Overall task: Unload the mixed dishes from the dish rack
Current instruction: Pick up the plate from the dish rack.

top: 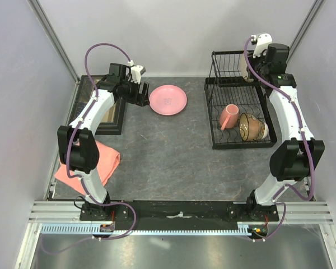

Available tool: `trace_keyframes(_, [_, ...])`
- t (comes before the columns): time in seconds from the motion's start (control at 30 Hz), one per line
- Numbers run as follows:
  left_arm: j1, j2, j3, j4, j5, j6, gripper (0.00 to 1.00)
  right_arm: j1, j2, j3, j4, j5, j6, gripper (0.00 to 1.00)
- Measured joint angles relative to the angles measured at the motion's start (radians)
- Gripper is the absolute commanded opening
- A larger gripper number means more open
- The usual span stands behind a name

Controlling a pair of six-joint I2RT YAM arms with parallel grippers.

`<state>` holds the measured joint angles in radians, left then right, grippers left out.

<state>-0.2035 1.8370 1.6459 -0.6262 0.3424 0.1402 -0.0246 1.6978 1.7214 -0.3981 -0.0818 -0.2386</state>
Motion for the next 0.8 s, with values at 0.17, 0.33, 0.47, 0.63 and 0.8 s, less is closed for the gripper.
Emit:
trace_keyframes(0.17, [0.000, 0.000, 0.000, 0.000, 0.000, 0.000, 0.84, 0.000, 0.006, 0.019, -0.022, -0.001, 0.019, 0.00])
trace_keyframes(0.33, [0.000, 0.000, 0.000, 0.000, 0.000, 0.000, 0.84, -0.002, 0.021, 0.050, -0.052, -0.006, 0.037, 0.00])
trace_keyframes(0.47, [0.000, 0.000, 0.000, 0.000, 0.000, 0.000, 0.84, -0.006, 0.037, 0.082, -0.082, -0.014, 0.046, 0.00])
trace_keyframes(0.63, [0.000, 0.000, 0.000, 0.000, 0.000, 0.000, 0.84, -0.007, 0.069, 0.145, -0.137, -0.025, 0.049, 0.00])
trace_keyframes(0.8, [0.000, 0.000, 0.000, 0.000, 0.000, 0.001, 0.84, -0.013, 0.099, 0.198, -0.179, -0.041, 0.048, 0.00])
